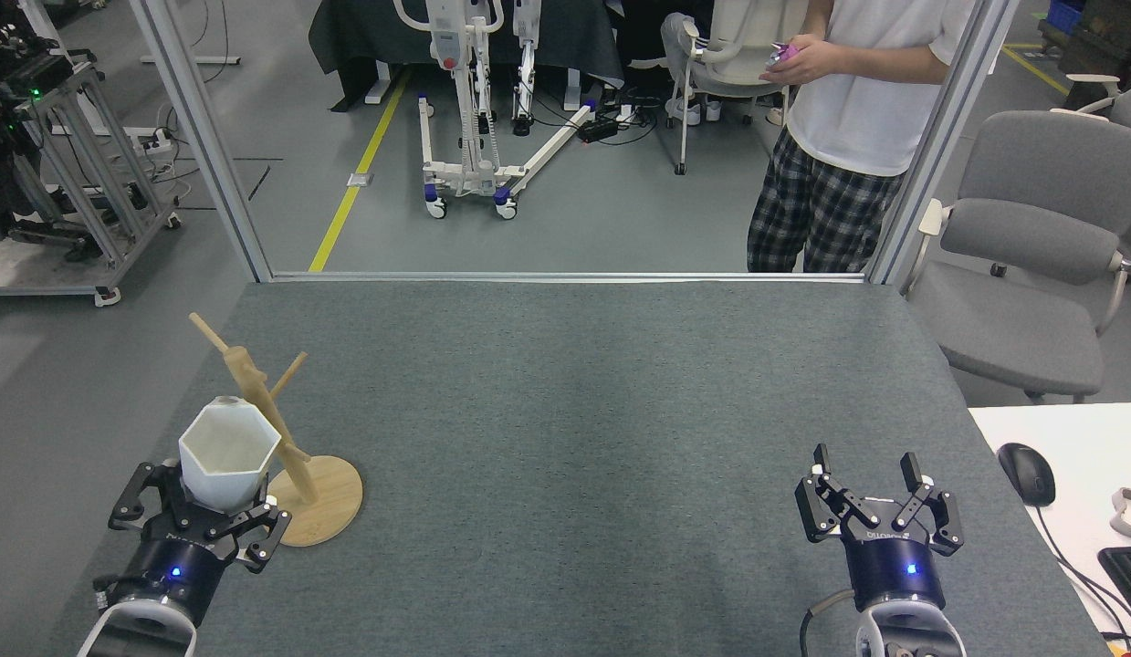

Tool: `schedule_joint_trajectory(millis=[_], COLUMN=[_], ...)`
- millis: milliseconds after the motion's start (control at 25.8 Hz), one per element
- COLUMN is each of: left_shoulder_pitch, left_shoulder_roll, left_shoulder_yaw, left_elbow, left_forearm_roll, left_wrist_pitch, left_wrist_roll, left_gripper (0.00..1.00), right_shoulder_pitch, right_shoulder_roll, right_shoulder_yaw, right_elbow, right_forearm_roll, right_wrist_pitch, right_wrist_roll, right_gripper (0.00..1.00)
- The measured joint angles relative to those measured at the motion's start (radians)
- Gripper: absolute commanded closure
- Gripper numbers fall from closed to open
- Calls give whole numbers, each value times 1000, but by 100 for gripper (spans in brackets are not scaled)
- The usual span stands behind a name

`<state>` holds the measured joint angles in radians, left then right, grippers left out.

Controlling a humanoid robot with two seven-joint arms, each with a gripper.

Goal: Hang cup on storage rack
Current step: 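Move the cup with the left gripper onto a peg of the wooden stand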

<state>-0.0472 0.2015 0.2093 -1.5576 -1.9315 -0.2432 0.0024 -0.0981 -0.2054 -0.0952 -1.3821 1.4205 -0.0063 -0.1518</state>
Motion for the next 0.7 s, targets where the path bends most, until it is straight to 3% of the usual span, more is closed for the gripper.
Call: schedule_joint_trajectory(millis=[39,155,233,388,504,698], left_shoulder_pitch=[-1,-7,-10,-13,-14,-14], left_shoulder_roll=[0,0,0,-2,-7,-14], left_shoulder_yaw=[-2,-5,-5,-5,-5,-5], left_elbow=[5,23,30,35,36,36], left_forearm_roll=[-1,-2,-3,-3,-1,3], left_wrist_pitch=[0,1,2,2,10,35], left_wrist_roll=[0,-1,-2,-3,1,8], left_gripper=[100,56,34,11,3,2], right_shoulder_pitch=[0,0,0,0,0,1], right_shoulder_roll=[0,0,0,0,0,0], right_shoulder_yaw=[0,0,0,-1,-1,-2], right_elbow=[0,0,1,2,3,4], right_forearm_roll=[0,0,0,0,0,0], right_wrist_pitch=[0,0,0,0,0,0], right_wrist_roll=[0,1,1,2,2,5], right_gripper=[1,1,1,1,1,1])
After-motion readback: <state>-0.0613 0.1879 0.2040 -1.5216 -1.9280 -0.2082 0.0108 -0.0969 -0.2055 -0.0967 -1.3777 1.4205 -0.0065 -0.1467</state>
